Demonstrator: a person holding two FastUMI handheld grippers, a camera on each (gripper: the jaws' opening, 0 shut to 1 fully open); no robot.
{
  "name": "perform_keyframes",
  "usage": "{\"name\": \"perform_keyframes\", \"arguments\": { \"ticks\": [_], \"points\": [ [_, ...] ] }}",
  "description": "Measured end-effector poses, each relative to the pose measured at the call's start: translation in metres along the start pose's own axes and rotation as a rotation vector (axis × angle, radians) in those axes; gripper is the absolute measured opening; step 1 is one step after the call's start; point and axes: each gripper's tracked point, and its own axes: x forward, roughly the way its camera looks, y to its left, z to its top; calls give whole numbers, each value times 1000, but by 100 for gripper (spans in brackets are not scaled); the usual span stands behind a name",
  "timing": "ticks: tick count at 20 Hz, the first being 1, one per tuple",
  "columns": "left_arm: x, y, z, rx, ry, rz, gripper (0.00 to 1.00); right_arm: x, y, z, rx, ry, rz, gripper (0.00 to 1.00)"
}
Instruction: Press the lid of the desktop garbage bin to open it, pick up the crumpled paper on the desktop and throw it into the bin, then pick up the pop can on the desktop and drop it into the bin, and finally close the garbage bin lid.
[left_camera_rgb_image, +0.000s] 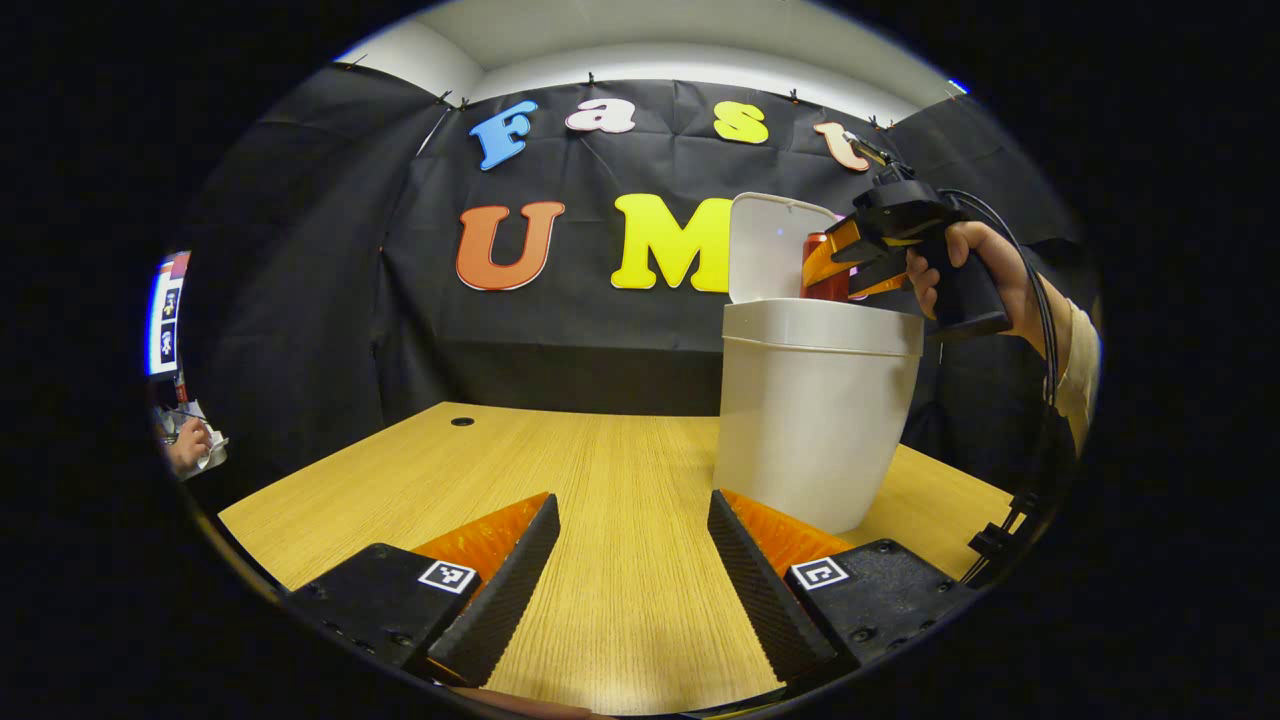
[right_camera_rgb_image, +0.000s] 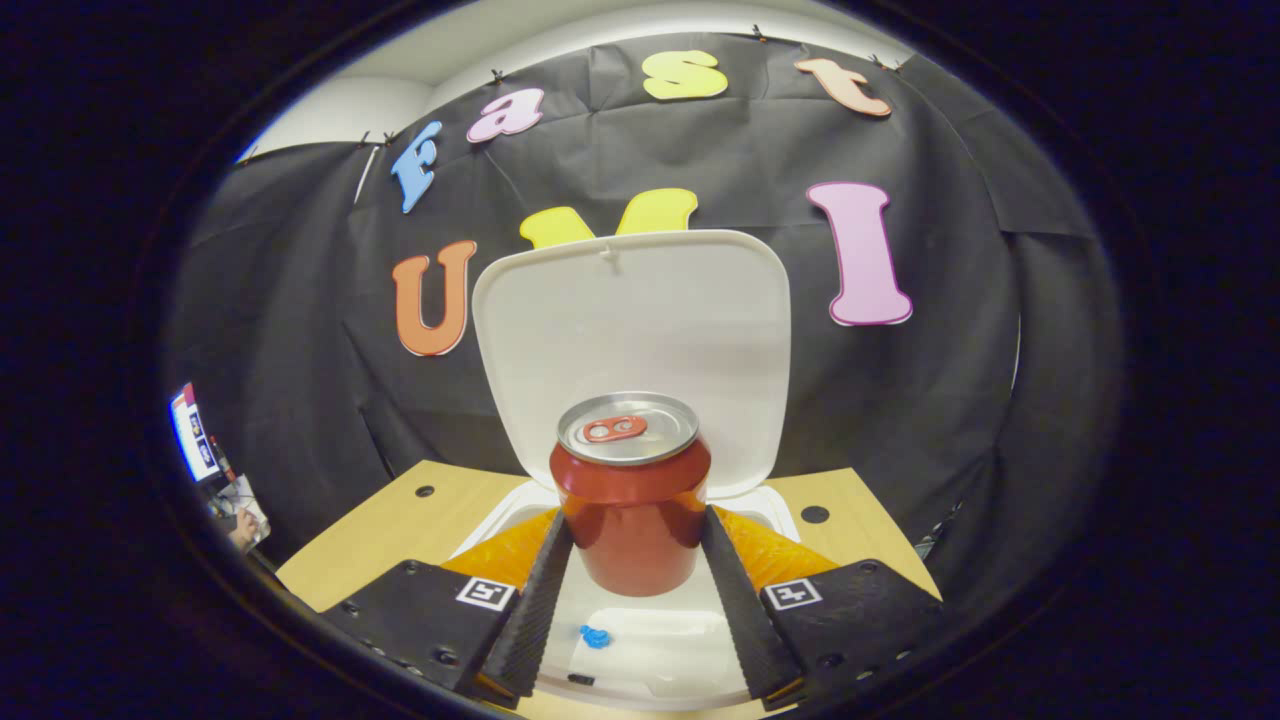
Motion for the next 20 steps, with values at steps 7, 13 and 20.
{"name": "perform_keyframes", "arguments": {
  "ticks": [7,13,20],
  "points": [
    [-1,2,-3,6,10,-10,98,-9,2,17,-10,-44,7,85],
    [-3,-2,-5,4,12,-27,98,-27,9,54,-23,-113,20,90],
    [-5,-1,-13,24,30,-19,98,-31,10,129,-54,-208,0,92]
  ]
}}
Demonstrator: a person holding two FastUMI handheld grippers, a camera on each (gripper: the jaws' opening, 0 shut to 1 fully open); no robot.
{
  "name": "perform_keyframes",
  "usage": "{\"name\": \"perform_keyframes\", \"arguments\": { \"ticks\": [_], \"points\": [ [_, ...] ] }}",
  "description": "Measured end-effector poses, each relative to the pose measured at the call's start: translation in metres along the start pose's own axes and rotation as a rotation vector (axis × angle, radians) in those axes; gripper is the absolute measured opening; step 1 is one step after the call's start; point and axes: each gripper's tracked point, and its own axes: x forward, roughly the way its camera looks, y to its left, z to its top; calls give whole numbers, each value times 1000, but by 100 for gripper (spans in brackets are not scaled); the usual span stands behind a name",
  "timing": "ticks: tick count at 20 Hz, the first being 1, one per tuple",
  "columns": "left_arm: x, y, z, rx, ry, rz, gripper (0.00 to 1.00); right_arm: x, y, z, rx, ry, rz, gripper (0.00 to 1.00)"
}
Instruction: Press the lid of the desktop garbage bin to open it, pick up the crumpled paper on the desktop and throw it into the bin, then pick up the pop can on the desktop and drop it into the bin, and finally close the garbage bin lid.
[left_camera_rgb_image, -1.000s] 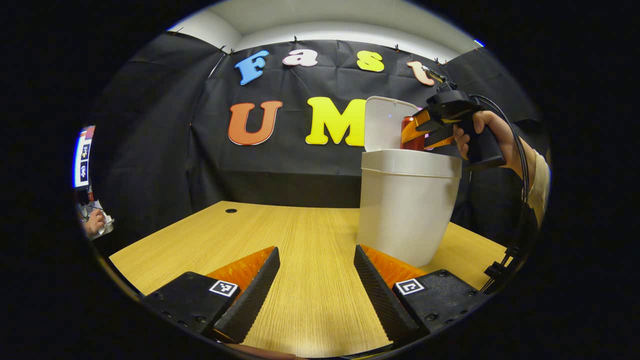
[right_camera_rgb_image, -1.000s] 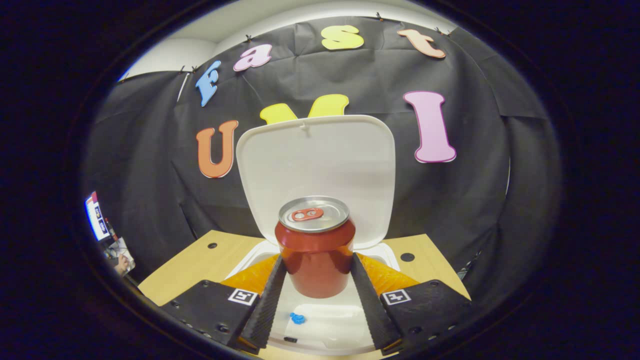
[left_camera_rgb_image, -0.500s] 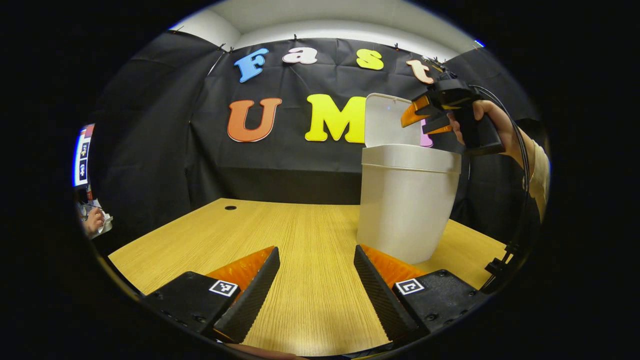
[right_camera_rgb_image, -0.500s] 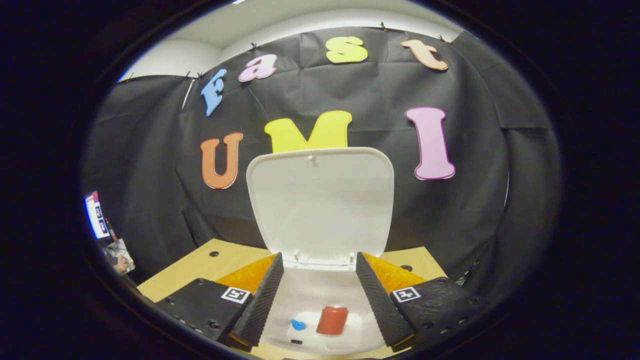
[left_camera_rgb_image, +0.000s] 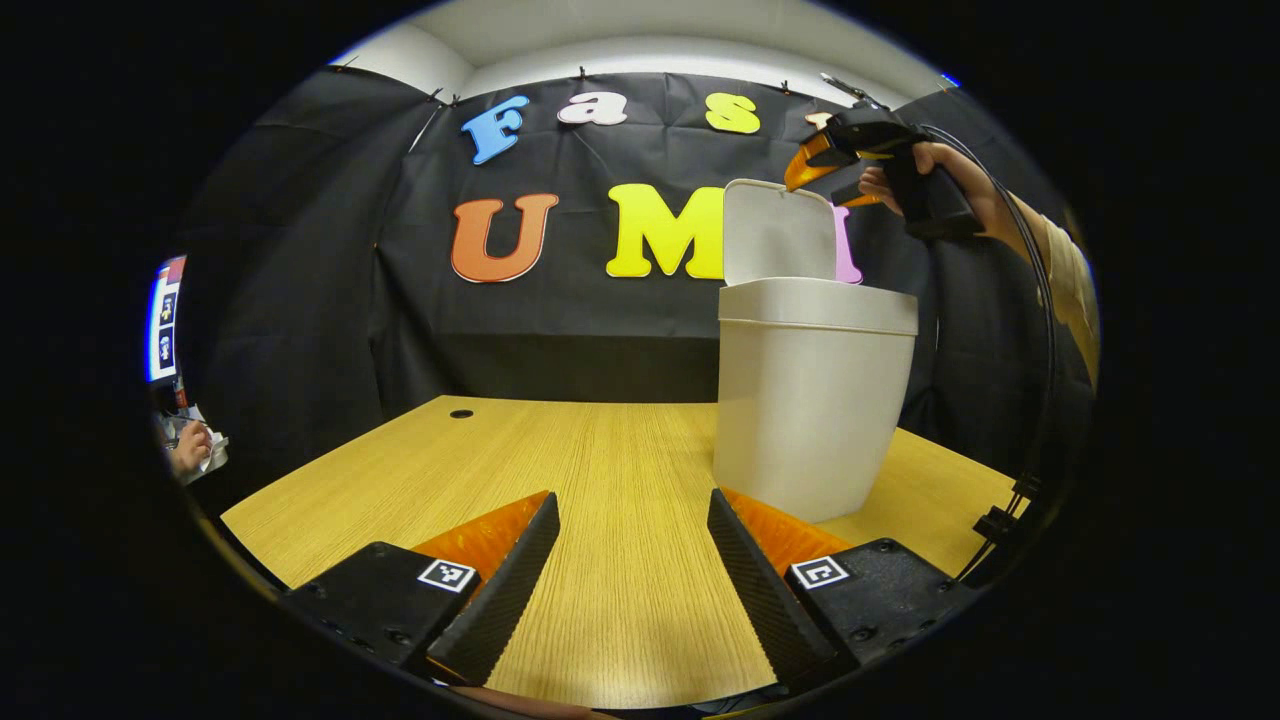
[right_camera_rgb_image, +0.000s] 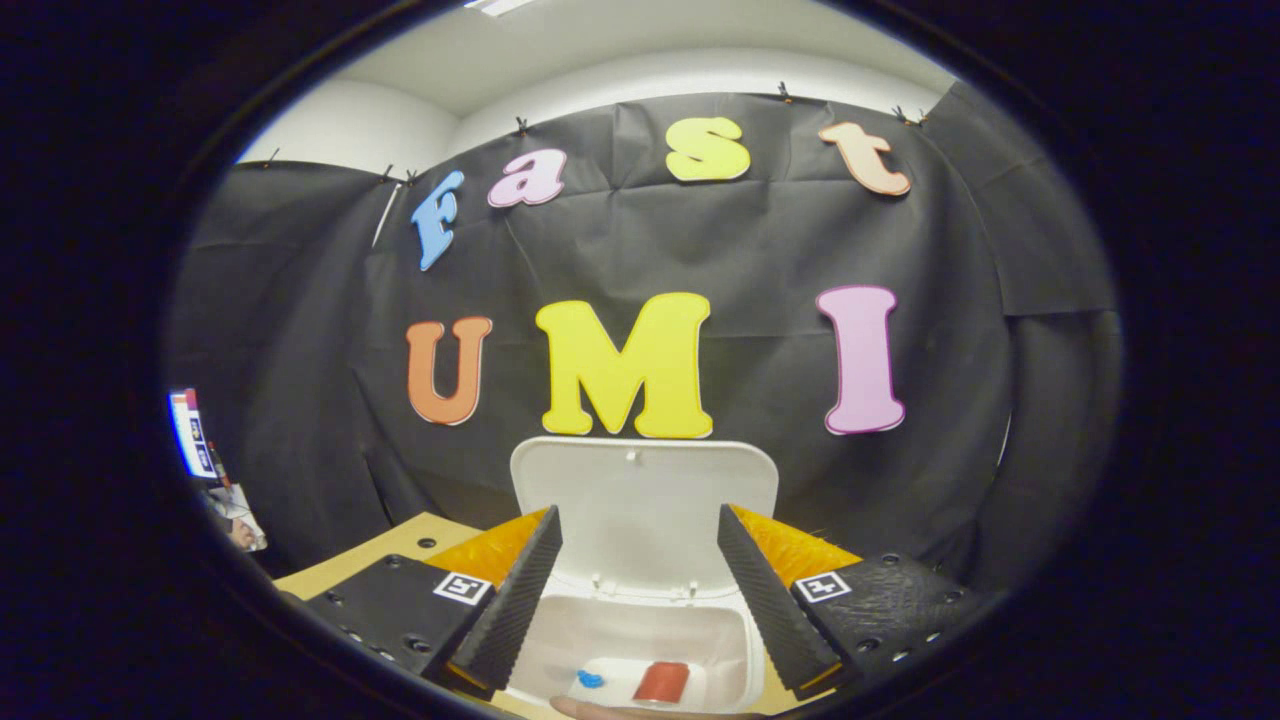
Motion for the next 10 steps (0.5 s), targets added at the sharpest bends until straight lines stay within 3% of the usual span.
{"name": "perform_keyframes", "arguments": {
  "ticks": [7,10],
  "points": [
    [-2,4,3,-14,-10,4,99,39,1,54,47,-135,-20,94],
    [0,3,0,-17,-14,-10,99,65,-5,51,57,-117,-68,98]
  ]
}}
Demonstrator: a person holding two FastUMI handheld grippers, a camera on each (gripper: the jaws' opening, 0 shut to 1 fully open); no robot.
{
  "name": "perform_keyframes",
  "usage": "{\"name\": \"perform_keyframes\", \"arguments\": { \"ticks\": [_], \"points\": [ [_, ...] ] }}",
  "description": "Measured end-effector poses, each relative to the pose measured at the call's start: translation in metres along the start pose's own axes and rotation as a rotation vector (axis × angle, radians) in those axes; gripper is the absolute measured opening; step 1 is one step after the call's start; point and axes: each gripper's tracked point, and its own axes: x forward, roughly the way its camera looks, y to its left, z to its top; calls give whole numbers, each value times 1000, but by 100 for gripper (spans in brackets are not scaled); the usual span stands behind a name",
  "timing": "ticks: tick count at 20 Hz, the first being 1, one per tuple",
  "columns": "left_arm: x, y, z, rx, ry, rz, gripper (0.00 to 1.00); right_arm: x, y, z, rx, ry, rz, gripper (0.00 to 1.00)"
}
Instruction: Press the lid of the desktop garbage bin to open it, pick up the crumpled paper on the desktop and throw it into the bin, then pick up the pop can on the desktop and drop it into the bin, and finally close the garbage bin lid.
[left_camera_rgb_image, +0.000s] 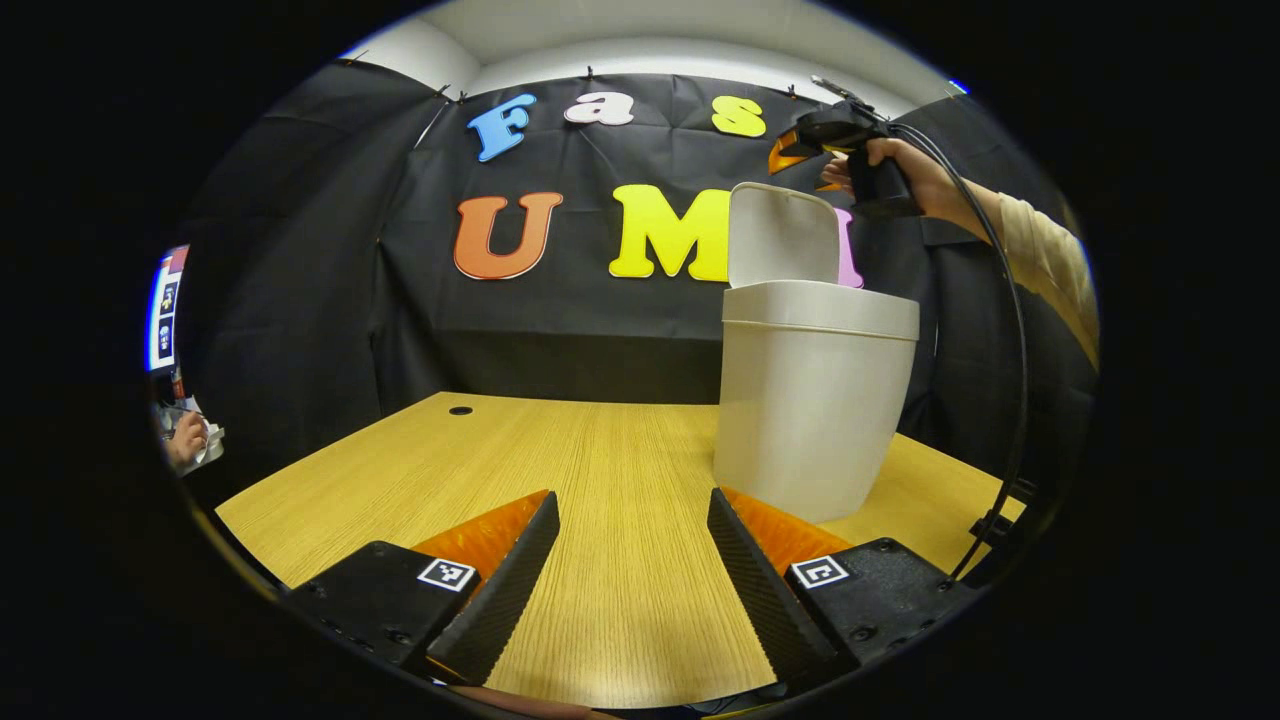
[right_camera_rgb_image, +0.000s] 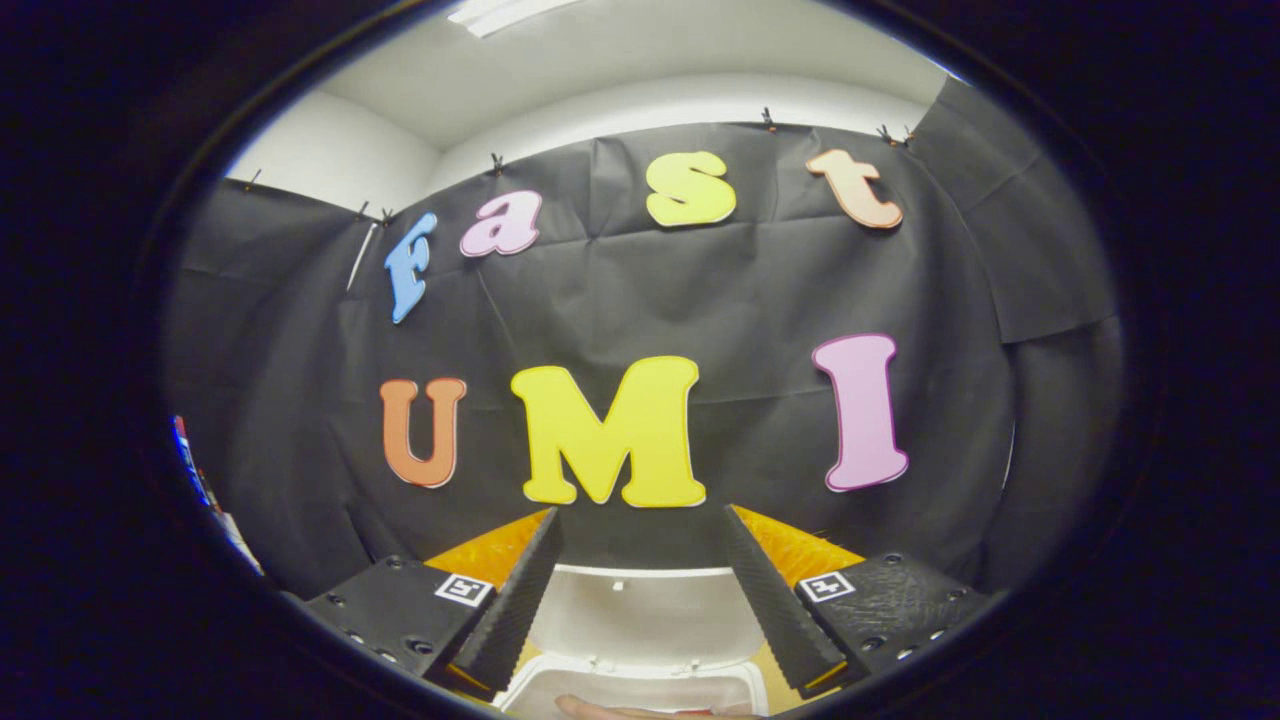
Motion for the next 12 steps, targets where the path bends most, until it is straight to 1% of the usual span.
{"name": "perform_keyframes", "arguments": {
  "ticks": [1,3,4,5,6,7,8,10,12],
  "points": [
    [1,0,-1,3,2,-2,99,8,-4,-1,21,1,-24,95],
    [1,3,-3,8,16,6,99,24,-10,-11,44,32,-65,95],
    [1,5,-3,6,17,11,99,31,-13,-21,30,66,-91,95],
    [0,6,-1,5,13,13,99,32,-18,-21,-30,59,-128,98],
    [0,8,0,2,8,16,99,31,-17,-17,-74,49,-120,100],
    [0,11,2,-3,2,22,99,30,-18,-18,-92,52,-114,94],
    [0,13,3,-11,1,28,99,26,-17,-19,-85,62,-104,96],
    [0,12,0,-28,11,34,98,20,-16,-24,-24,96,-70,96],
    [-1,9,0,-42,11,27,98,16,-17,-30,-25,118,-60,96]
  ]
}}
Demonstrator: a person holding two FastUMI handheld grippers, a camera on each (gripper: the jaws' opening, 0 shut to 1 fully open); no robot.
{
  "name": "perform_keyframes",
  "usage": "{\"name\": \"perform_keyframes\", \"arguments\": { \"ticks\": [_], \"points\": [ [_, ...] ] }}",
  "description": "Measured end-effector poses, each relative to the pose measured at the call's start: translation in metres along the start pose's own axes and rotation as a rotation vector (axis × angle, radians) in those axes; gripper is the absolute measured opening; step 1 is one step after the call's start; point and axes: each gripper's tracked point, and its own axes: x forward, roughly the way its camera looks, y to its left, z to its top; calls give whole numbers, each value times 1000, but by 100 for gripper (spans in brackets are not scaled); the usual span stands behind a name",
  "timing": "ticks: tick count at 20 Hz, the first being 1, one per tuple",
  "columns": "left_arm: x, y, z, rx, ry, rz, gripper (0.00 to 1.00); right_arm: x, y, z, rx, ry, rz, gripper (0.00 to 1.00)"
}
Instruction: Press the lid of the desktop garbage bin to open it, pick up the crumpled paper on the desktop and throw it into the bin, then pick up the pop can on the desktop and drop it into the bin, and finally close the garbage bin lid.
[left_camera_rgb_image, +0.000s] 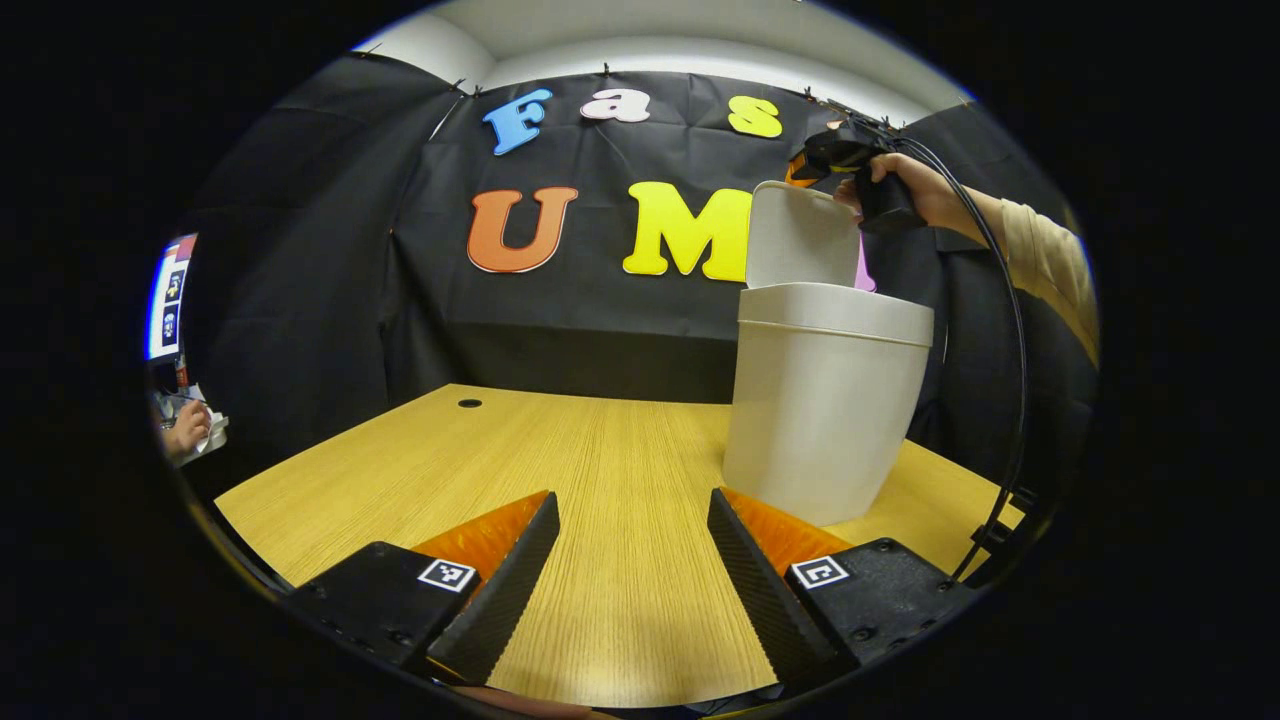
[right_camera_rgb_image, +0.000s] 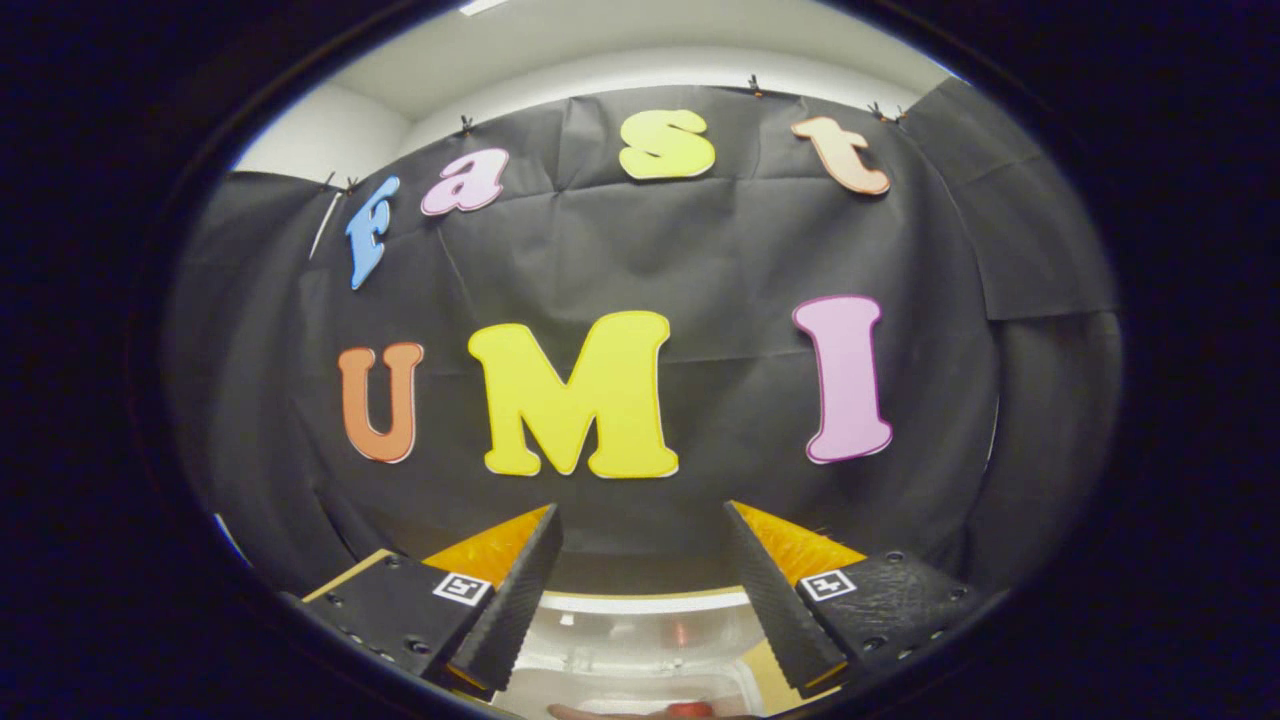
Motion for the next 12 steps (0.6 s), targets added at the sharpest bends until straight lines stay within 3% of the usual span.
{"name": "perform_keyframes", "arguments": {
  "ticks": [12],
  "points": [
    [-14,-6,14,4,-51,29,98,-46,20,-55,-33,138,107,95]
  ]
}}
